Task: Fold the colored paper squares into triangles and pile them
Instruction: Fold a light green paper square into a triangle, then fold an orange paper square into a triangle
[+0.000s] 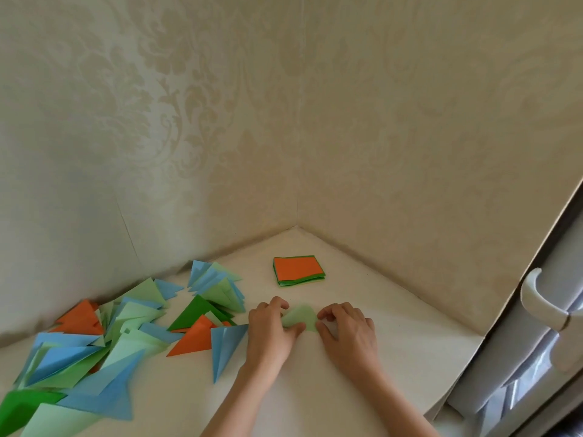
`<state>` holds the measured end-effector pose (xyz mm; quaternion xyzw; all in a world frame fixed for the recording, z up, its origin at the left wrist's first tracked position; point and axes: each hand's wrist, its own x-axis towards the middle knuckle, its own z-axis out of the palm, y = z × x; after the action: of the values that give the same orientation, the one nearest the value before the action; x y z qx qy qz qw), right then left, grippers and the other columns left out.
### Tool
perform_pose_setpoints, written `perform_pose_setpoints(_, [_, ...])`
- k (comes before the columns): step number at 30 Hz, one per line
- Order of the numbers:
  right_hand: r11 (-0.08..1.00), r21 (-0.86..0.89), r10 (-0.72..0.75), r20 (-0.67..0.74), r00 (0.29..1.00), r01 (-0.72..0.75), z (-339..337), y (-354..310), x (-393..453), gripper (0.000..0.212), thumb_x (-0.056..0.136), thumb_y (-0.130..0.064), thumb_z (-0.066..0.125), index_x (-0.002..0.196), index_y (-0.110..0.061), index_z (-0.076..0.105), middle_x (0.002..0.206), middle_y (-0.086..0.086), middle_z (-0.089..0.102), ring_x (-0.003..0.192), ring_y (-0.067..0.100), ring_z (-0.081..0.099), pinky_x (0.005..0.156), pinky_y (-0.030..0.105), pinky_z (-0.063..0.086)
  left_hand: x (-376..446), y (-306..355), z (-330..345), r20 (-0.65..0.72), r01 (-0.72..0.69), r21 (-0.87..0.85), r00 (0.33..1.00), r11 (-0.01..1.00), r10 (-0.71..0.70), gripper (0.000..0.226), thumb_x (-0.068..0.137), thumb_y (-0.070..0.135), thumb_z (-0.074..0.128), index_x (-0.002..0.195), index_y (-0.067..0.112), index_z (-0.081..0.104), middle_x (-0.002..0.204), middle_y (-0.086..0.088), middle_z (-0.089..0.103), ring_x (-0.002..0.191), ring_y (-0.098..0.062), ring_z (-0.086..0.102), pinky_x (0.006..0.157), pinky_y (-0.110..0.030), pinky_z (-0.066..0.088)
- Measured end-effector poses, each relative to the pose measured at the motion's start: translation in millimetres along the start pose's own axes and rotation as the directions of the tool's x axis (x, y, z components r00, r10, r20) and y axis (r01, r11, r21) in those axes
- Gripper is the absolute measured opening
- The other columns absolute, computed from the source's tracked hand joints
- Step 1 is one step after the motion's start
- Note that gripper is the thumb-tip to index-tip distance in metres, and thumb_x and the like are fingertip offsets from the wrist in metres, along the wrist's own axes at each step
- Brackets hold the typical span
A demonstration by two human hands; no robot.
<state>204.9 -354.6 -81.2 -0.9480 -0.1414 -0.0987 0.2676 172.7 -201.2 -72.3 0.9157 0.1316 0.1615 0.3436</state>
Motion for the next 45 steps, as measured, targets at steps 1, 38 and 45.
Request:
perform_pose_setpoints(1, [1.000,0.003,-0.003,-0.006,1.000,0.003,0,0,1,0.016,0.090,-0.040,0.054,0.104,-0.036,0.059,0.104,-0.014,0.055,0.102,0.013,0.051,0.081,0.027,0.029,1,1,-1,0.013,0.021,-0.027,1.000,0.999,-0.020,0.037,0.079,0.034,0.075,0.110,0.020,0.060,0.097,0.001,0.056,0.099,-0.018,0.052,0.076,-0.022,0.041])
perform_pose_setpoints(38, [0.893,0.384,-0.324,0.181,0.929,0.236,53,-110,-17,0.020,0.074,-0.025,0.073,0.094,-0.027,0.072,0.078,-0.014,0.065,0.075,0.007,0.062,0.074,0.026,0.052,-75,-95,-95,-0.423,0.065,0.178,0.906,0.982,0.016,0.026,0.068,0.018,0.084,0.090,0.019,0.069,0.082,0.005,0.063,0.078,-0.022,0.054,0.068,-0.040,0.049])
perform_pose_setpoints(45, [0.912,0.358,-0.241,0.070,0.968,0.201,35,-84,3,0.017,0.083,-0.014,0.064,0.093,-0.025,0.071,0.087,-0.014,0.065,0.074,0.004,0.058,0.069,0.015,0.045,-75,-97,-92,-0.416,0.039,0.220,0.908,0.975,0.057,0.032,0.064,0.012,0.086,0.090,0.019,0.069,0.086,0.002,0.063,0.077,-0.025,0.054,0.067,-0.042,0.048])
